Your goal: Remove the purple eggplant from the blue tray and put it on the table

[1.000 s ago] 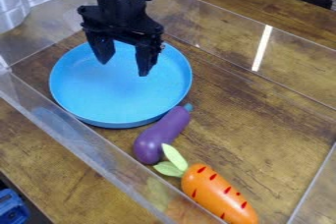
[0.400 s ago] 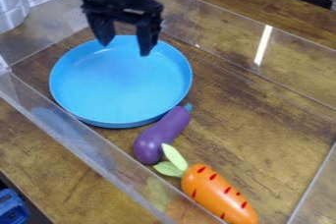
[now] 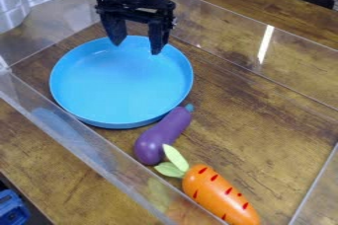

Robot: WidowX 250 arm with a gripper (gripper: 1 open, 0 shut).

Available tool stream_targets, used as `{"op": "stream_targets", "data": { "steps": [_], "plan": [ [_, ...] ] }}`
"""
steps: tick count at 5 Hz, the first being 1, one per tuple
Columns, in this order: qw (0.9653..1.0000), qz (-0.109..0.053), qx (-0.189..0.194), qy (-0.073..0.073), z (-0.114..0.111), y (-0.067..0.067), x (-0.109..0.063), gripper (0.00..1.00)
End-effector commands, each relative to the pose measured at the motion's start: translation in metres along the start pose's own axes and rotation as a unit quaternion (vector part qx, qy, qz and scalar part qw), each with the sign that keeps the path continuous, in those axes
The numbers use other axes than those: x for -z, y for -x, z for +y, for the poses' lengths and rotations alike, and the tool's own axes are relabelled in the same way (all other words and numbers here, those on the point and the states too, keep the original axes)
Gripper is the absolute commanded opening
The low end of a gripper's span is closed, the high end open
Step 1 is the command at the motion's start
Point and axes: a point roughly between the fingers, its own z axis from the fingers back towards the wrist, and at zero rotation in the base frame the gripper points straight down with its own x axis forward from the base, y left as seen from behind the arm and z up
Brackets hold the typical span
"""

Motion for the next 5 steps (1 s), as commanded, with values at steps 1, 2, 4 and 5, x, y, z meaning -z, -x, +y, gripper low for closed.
{"op": "stream_targets", "data": {
  "steps": [1,2,4,5],
  "plan": [
    [0.9996,-0.023,-0.014,0.004,0.004,-0.01,-0.024,1.0],
    [0.9995,-0.01,-0.029,0.009,0.008,-0.008,-0.024,1.0],
    [0.9992,0.018,0.017,0.032,-0.002,0.013,-0.039,0.0],
    [0.998,0.029,0.04,0.039,-0.014,0.021,-0.036,1.0]
  ]
}}
